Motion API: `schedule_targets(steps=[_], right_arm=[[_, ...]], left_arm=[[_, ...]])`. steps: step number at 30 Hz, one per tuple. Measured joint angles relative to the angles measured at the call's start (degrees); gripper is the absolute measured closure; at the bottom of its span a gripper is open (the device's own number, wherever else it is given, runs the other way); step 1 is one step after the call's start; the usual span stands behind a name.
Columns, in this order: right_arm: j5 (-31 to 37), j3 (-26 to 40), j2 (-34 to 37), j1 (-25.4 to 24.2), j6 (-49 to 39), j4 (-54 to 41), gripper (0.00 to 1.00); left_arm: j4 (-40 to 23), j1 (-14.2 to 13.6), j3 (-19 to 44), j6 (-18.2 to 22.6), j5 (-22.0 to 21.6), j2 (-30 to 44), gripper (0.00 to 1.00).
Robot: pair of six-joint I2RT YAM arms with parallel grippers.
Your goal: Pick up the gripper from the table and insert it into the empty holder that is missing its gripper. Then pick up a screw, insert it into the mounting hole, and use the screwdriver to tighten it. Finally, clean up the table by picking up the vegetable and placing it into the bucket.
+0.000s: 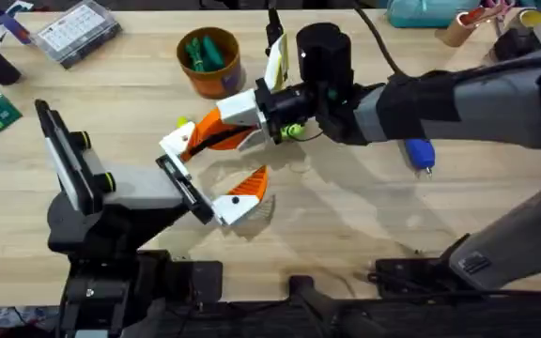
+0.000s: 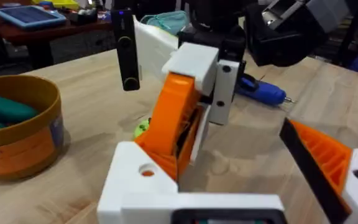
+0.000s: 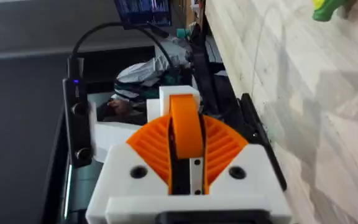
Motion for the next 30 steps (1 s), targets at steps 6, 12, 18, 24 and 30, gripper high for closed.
schedule_targets(steps=[6, 12, 18, 24, 30], right_arm=[[-0.04, 0.0, 0.0, 0.15, 0.0, -0.11, 0.717], [-0.46, -0.02, 0.01, 0.9, -0.01, -0.46, 0.653], [-0.48, -0.03, 0.0, 0.9, -0.02, -0.5, 0.617], [-1.56, -0.11, 0.02, 0.52, -0.01, -0.5, 0.539], [-2.79, -0.11, 0.02, -0.45, -0.02, -0.5, 0.392]], left_arm=[[0.05, -0.03, 0.01, 0.35, 0.1, 0.0, 0.014], [0.09, -0.52, 0.01, 1.04, 0.37, -0.01, 0.014], [0.09, -0.52, 0.01, 1.29, 0.38, -0.01, 0.014], [0.07, -0.61, 0.01, 1.47, 0.71, -0.01, 0.014], [0.0, -0.63, 0.01, 1.47, 1.23, -0.01, 0.014]])
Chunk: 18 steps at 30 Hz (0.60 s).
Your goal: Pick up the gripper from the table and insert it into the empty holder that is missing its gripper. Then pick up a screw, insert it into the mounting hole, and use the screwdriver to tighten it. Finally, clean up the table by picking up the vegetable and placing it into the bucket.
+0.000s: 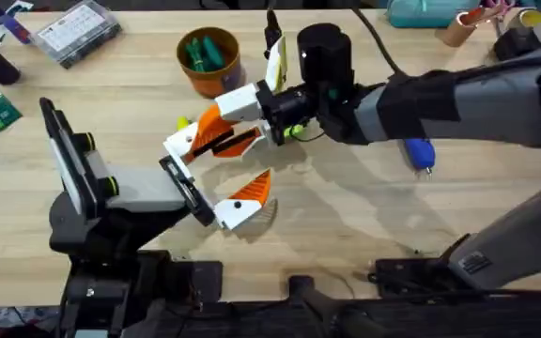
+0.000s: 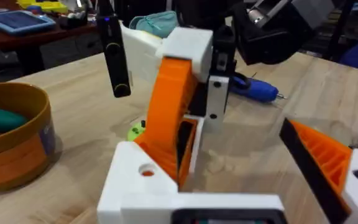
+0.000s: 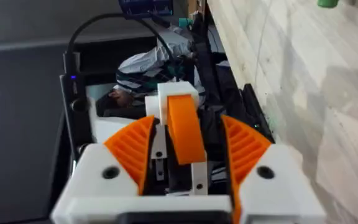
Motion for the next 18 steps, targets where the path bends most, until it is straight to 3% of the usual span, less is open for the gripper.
schedule_targets(steps=[6, 18], right_arm=[[-0.67, -0.01, -0.01, -0.27, -0.02, 0.05, 0.026], [-0.74, 0.0, 0.0, -0.27, 0.02, -0.39, 0.008]], left_arm=[[0.02, 0.0, 0.0, 0.0, -0.03, 0.0, 0.014], [0.04, 0.0, 0.0, 0.0, -0.07, 0.0, 0.014]])
